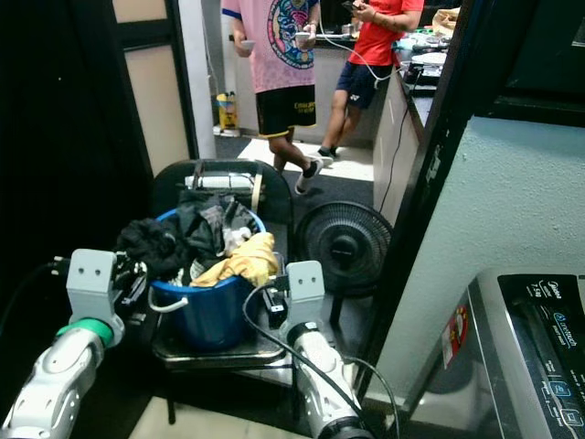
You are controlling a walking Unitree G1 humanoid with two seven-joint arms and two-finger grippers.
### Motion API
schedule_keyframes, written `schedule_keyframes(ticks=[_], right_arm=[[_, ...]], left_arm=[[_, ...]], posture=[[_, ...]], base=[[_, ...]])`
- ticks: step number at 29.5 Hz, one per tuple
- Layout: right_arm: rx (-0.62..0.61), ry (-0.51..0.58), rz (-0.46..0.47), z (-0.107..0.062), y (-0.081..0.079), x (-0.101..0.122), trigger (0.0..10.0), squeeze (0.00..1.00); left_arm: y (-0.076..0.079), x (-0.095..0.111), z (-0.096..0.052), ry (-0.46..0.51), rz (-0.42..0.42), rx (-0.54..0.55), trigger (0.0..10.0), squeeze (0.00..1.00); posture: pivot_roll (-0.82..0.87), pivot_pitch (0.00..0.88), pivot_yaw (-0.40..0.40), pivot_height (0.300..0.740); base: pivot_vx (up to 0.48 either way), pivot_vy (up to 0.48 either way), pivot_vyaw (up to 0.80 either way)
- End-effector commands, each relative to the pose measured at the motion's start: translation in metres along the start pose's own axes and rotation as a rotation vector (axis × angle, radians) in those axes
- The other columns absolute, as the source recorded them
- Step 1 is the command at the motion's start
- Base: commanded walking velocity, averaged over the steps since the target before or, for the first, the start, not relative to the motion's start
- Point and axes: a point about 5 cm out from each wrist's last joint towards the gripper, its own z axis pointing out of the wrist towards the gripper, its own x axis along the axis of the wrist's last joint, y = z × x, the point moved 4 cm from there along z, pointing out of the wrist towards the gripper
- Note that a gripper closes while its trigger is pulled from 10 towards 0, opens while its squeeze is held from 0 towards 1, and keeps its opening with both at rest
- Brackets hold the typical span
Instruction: Clothes washing
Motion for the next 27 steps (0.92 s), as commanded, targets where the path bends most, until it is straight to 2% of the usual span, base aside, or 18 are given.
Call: schedule_keyframes(ticks=[1,7,8,9,11,23,26,27], right_arm=[[0.006,-0.001,0.002,0.001,-0.002,-0.001,10.0,0.00],[0.010,0.003,0.005,0.002,-0.003,0.000,10.0,0.00],[0.040,0.008,0.002,0.008,-0.012,0.006,10.0,0.00],[0.075,0.016,0.002,0.016,-0.025,0.015,10.0,0.00],[0.082,0.019,0.004,0.018,-0.029,0.017,10.0,0.00],[0.088,0.014,0.002,0.019,-0.032,0.016,10.0,0.00],[0.085,0.012,0.000,0.018,-0.029,0.015,10.0,0.00],[0.059,0.012,-0.007,0.018,-0.024,0.015,10.0,0.00]], left_arm=[[-0.001,-0.003,0.000,-0.021,0.006,-0.007,10.0,0.00],[0.001,-0.001,0.002,-0.015,0.000,-0.016,10.0,0.00],[-0.005,0.003,0.006,-0.019,-0.022,0.012,10.0,0.00],[-0.015,0.007,0.010,-0.032,-0.052,0.056,10.0,0.00],[-0.019,0.007,0.011,-0.043,-0.066,0.068,10.0,0.00],[-0.023,0.011,0.013,-0.033,-0.051,0.072,10.0,0.00],[-0.022,0.007,0.013,-0.051,-0.066,0.084,10.0,0.00],[-0.021,0.005,0.013,-0.058,-0.061,0.074,10.0,0.00]], posture=[[0.06,0.000,0.085,0.740],[0.08,0.000,0.065,0.740],[0.11,0.000,0.117,0.740],[0.10,0.000,0.121,0.740],[0.10,0.000,0.125,0.740],[0.09,0.000,0.131,0.740],[0.08,0.000,0.129,0.740],[0.07,0.000,0.124,0.740]], base=[[0.000,0.000,0.00],[0.000,0.000,0.00],[0.000,0.000,0.00],[0.000,0.000,0.00],[0.000,0.000,0.00],[0.000,0.000,0.00],[0.000,0.000,0.00],[0.000,0.000,0.00]])
